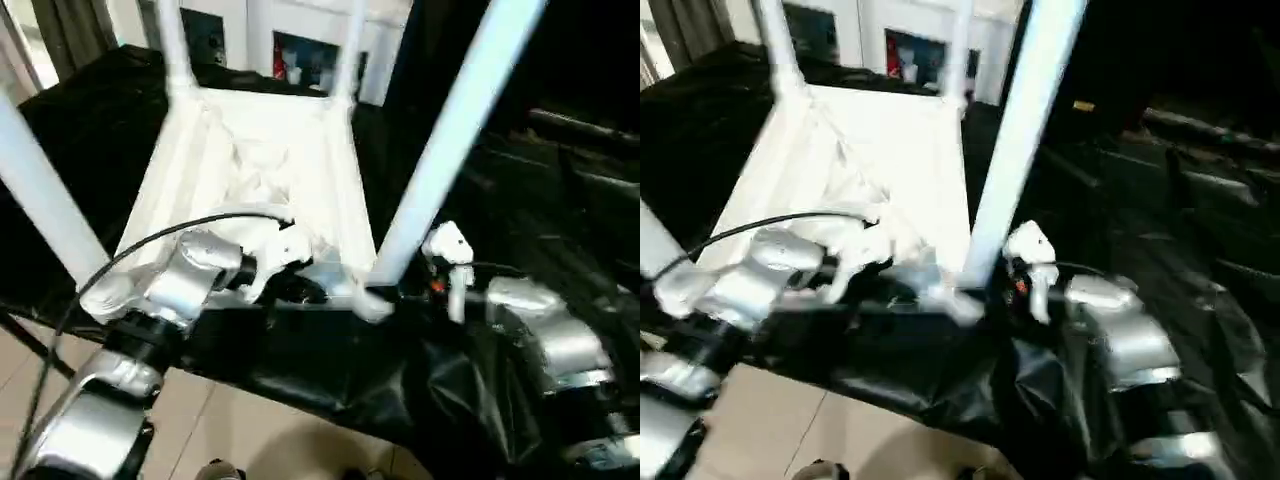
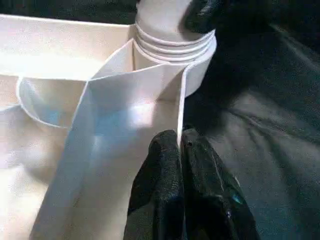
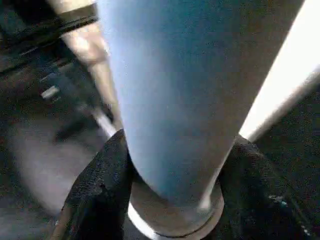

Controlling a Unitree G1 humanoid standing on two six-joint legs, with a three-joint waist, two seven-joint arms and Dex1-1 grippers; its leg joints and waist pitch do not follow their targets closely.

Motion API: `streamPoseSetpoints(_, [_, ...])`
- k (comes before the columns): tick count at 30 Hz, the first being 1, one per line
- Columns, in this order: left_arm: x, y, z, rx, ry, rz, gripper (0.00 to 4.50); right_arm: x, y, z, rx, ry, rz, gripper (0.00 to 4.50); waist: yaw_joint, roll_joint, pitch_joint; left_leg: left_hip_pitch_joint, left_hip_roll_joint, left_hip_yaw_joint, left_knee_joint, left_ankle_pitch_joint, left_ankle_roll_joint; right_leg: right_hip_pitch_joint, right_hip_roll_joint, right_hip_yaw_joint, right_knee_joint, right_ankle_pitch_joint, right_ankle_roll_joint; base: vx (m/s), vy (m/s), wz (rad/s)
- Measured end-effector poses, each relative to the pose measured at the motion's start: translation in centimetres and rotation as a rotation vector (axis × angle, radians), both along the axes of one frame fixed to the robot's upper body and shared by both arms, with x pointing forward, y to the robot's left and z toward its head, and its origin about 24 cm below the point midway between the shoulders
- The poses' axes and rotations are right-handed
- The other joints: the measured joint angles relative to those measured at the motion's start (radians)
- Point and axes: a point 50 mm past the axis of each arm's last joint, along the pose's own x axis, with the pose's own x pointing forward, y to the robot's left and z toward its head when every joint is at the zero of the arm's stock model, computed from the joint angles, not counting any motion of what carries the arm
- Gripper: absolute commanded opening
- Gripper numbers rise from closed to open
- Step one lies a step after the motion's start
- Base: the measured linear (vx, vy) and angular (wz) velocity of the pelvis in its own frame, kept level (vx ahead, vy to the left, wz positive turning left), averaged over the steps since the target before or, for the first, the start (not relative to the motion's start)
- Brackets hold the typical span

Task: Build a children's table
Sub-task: Rotate leg to tighten

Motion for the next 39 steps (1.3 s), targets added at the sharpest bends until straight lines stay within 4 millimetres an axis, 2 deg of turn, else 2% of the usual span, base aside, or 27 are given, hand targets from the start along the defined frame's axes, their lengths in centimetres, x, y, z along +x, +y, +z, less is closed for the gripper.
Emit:
streamPoseSetpoints(3, [0.6, -1.1, -0.4, -0.004, -0.021, 0.095, 0.0, 1.0, 0.7, -0.3, 0.011, 0.001, -0.181, 2.06, -0.018, -0.003, -0.002, 0.0, -0.001, -0.003, 0.0, 0.0, 0.0, 0.0, 0.0, 0.0, -0.004, -0.001, 0.002, -0.058, 0.003, -0.03])
streamPoseSetpoints(5, [0.9, -2.0, -0.6, -0.012, -0.028, 0.165, 0.0, 1.7, 1.4, -0.6, 0.034, 0.008, -0.317, 2.05, -0.024, -0.004, -0.002, 0.0, -0.001, -0.005, 0.0, 0.0, 0.0, 0.0, 0.0, -0.001, -0.006, -0.002, 0.003, -0.051, 0.008, -0.03])
streamPoseSetpoints(7, [1.3, -3.2, -0.8, -0.001, -0.046, 0.231, 0.0, 2.6, 2.5, -0.7, 0.046, 0.019, -0.469, 2.05, -0.032, -0.003, -0.003, 0.0, -0.007, -0.014, -0.001, 0.0, 0.0, 0.0, 0.0, -0.002, -0.012, -0.002, 0.003, 0.0, 0.0, 0.0])
streamPoseSetpoints(9, [1.4, -4.2, -0.9, 0.005, -0.068, 0.26, 0.0, 3.2, 3.0, -0.7, 0.044, 0.023, -0.552, 2.05, -0.04, -0.003, -0.003, -0.003, -0.011, -0.025, -0.002, 0.0, 0.0, 0.001, 0.0, -0.006, -0.022, -0.002, 0.003, 0.0, 0.0, 0.0])
streamPoseSetpoints(12, [1.4, -4.8, -1.1, 0.02, -0.082, 0.268, 0.0, 3.3, 3.1, -0.9, 0.026, 0.009, -0.587, 2.05, -0.042, -0.003, -0.004, -0.003, -0.012, -0.026, -0.002, 0.0, 0.0, 0.006, 0.0, -0.006, -0.029, -0.002, 0.003, 0.0, 0.0, 0.0])
streamPoseSetpoints(13, [1.4, -4.9, -1.1, 0.023, -0.088, 0.266, 0.0, 3.3, 3.1, -0.9, 0.026, 0.006, -0.587, 2.59, -0.042, -0.002, -0.004, -0.003, -0.012, -0.026, -0.002, 0.0, 0.0, 0.007, 0.0, -0.006, -0.031, -0.002, 0.003, 0.0, 0.0, 0.0])
streamPoseSetpoints(16, [1.4, -4.9, -1.1, 0.023, -0.092, 0.262, 0.0, 3.3, 3.3, -1.0, 0.031, 0.006, -0.584, 2.78, -0.043, -0.002, -0.004, -0.003, -0.012, -0.026, -0.004, 0.0, 0.0, 0.008, 0.001, -0.006, -0.037, -0.002, 0.003, 0.0, 0.0, 0.0])
streamPoseSetpoints(18, [1.4, -4.9, -1.2, 0.022, -0.093, 0.261, 0.0, 3.3, 3.4, -1.0, 0.032, 0.005, -0.583, 3.09, -0.043, -0.002, -0.004, -0.003, -0.013, -0.026, -0.003, 0.0, 0.0, 0.009, 0.001, -0.006, -0.037, -0.002, 0.003, 0.0, 0.0, 0.0])
streamPoseSetpoints(20, [1.5, -4.7, -1.1, 0.019, -0.098, 0.254, 0.0, 3.3, 3.4, -1.0, 0.033, -0.001, -0.565, 3.22, -0.044, -0.002, -0.004, -0.003, -0.013, -0.025, -0.003, 0.0, 0.0, 0.008, 0.001, -0.005, -0.037, -0.002, 0.003, 0.0, 0.0, 0.0])
streamPoseSetpoints(24, [1.5, -3.9, -1.1, -0.001, -0.088, 0.224, 0.0, 3.1, 2.6, -0.8, 0.015, -0.018, -0.444, 3.22, -0.044, -0.001, -0.004, -0.004, -0.013, -0.025, -0.006, 0.0, 0.0, 0.007, 0.001, -0.006, -0.037, -0.002, 0.003, 0.0, 0.0, 0.0])
streamPoseSetpoints(31, [0.9, -1.5, -0.5, -0.033, -0.052, 0.071, 0.0, 1.5, 0.2, 0.2, -0.053, -0.04, -0.115, 3.22, -0.037, -0.002, -0.004, -0.003, -0.009, -0.024, -0.008, 0.0, 0.0, 0.003, 0.005, -0.003, -0.028, 0.029, 0.006, 0.015, -0.01, 0.01])
streamPoseSetpoints(33, [0.4, -0.5, -0.3, -0.039, -0.036, 0.016, 0.0, 0.8, -0.3, 0.5, -0.068, -0.038, -0.016, 3.22, -0.029, -0.001, -0.004, -0.005, -0.008, -0.023, -0.008, 0.0, 0.0, -0.002, 0.007, -0.002, -0.019, 0.026, 0.007, 0.052, -0.041, 0.03])
streamPoseSetpoints(36, [-0.1, -0.1, -0.1, -0.045, -0.011, -0.051, 0.0, 0.3, -0.6, 0.6, -0.073, -0.021, 0.066, 3.22, -0.015, 0.0, -0.005, -0.005, 0.0, -0.023, -0.009, 0.0, 0.0, -0.003, 0.015, -0.003, -0.018, 0.02, 0.003, 0.052, -0.032, -0.01])
streamPoseSetpoints(39, [-0.6, 0.4, 0.0, -0.043, 0.014, -0.106, 0.0, -0.3, -0.9, 1.1, -0.095, -0.019, 0.164, 3.22, -0.002, 0.003, -0.004, -0.004, 0.002, -0.017, -0.008, 0.001, 0.0, -0.003, 0.015, -0.002, -0.017, 0.017, 0.001, 0.0, 0.0, 0.0])
